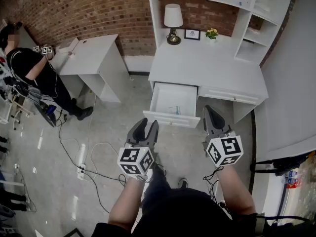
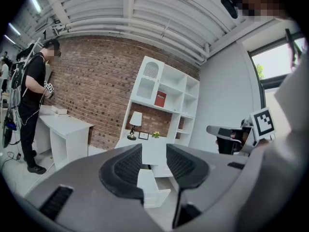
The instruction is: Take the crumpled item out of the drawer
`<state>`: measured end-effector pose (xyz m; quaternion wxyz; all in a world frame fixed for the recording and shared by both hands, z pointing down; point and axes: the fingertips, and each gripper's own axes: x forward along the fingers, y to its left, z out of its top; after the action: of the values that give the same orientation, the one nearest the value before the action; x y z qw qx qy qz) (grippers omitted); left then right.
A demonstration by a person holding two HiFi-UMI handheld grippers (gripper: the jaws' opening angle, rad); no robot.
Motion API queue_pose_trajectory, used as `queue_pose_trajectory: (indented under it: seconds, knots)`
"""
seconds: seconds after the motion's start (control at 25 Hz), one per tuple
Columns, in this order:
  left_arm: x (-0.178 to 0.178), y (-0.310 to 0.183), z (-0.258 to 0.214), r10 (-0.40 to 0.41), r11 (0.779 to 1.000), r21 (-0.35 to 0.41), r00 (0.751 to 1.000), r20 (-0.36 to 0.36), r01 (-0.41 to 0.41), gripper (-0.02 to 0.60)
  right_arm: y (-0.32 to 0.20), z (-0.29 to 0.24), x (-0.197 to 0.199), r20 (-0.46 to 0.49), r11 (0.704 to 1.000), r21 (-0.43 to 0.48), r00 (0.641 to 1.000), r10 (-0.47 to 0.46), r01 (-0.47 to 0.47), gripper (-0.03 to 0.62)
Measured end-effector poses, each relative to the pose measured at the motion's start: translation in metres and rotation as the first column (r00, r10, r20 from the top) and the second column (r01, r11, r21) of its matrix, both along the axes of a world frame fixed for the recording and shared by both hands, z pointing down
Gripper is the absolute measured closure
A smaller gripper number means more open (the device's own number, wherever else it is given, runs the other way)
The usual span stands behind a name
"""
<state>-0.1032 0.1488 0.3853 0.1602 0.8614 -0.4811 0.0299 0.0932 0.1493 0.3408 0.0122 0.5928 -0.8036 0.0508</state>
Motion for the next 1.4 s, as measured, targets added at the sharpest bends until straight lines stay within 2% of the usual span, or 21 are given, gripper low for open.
queue_pose_trajectory:
  seconds: [0.2, 0.4, 0.56, 0.76, 0.92, 1.2, 1.4]
  knots:
    - [0.008, 0.038, 0.007, 0.033, 0.999, -0.003, 0.999, -0.003, -0.033, 0.428, 0.031, 0.010, -0.012, -0.028, 1.000, 0.000, 1.000, -0.015, 0.015, 0.594]
    - [0.003, 0.049, 0.006, 0.036, 0.999, -0.002, 0.999, -0.004, -0.036, 0.428, 0.045, 0.006, -0.023, -0.033, 1.000, 0.003, 0.999, -0.018, 0.018, 0.594]
    - [0.009, 0.057, -0.001, 0.026, 1.000, 0.015, 1.000, -0.004, -0.026, 0.428, 0.057, 0.000, -0.011, -0.012, 1.000, 0.025, 1.000, -0.002, 0.002, 0.594]
    - [0.028, 0.069, -0.020, 0.028, 0.997, 0.072, 0.999, -0.017, -0.026, 0.428, 0.066, -0.007, 0.005, -0.039, 0.999, 0.052, 0.999, 0.001, 0.001, 0.591]
    - [0.032, 0.072, -0.022, 0.017, 0.997, 0.077, 1.000, -0.012, -0.016, 0.428, 0.063, -0.004, 0.008, -0.032, 0.999, 0.045, 0.999, -0.010, 0.011, 0.586]
    - [0.015, 0.037, -0.006, -0.013, 0.998, 0.054, 1.000, -0.025, 0.014, 0.428, 0.033, 0.009, -0.002, -0.038, 1.000, 0.022, 0.999, -0.015, 0.016, 0.588]
    - [0.014, -0.008, 0.009, 0.006, 1.000, 0.026, 0.999, -0.046, -0.005, 0.428, -0.009, 0.021, 0.000, -0.050, 1.000, -0.007, 0.999, 0.009, -0.009, 0.587]
